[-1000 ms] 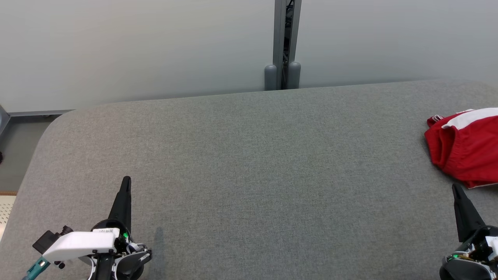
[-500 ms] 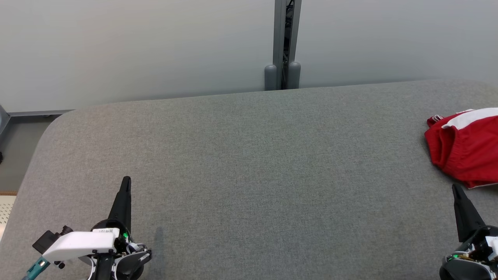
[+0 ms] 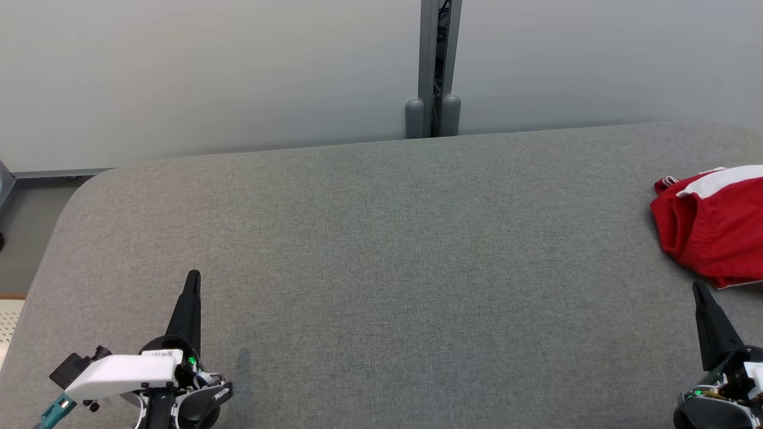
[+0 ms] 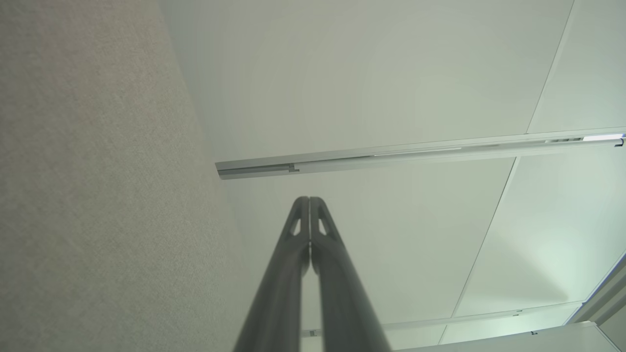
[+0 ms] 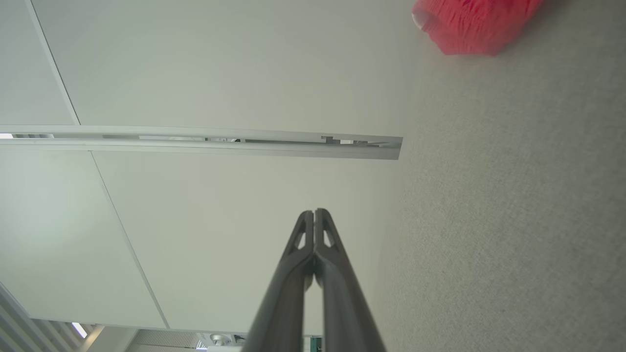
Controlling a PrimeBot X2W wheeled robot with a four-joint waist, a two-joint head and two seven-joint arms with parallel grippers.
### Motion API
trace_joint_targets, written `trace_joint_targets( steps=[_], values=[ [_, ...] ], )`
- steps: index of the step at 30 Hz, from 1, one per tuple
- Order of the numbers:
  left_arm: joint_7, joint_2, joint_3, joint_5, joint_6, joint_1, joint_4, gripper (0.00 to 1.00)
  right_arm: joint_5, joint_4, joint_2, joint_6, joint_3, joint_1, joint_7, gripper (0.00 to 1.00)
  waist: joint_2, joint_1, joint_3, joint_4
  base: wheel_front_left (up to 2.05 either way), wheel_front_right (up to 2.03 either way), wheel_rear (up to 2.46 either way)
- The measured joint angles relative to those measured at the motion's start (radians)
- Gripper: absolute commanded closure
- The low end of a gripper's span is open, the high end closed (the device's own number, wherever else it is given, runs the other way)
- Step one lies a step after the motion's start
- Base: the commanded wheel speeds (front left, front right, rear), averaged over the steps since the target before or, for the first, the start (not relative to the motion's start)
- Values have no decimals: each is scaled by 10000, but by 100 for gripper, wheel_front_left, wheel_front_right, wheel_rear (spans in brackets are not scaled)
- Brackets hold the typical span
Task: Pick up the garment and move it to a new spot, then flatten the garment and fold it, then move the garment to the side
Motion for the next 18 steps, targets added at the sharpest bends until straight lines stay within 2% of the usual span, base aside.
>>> trace_joint_targets(
  steps=[18],
  values=[
    [2,-8,13,27,0,0,0,100,0,0,0,0,-2,0,-2,100,0,0,0,0,0,0,0]
  ],
)
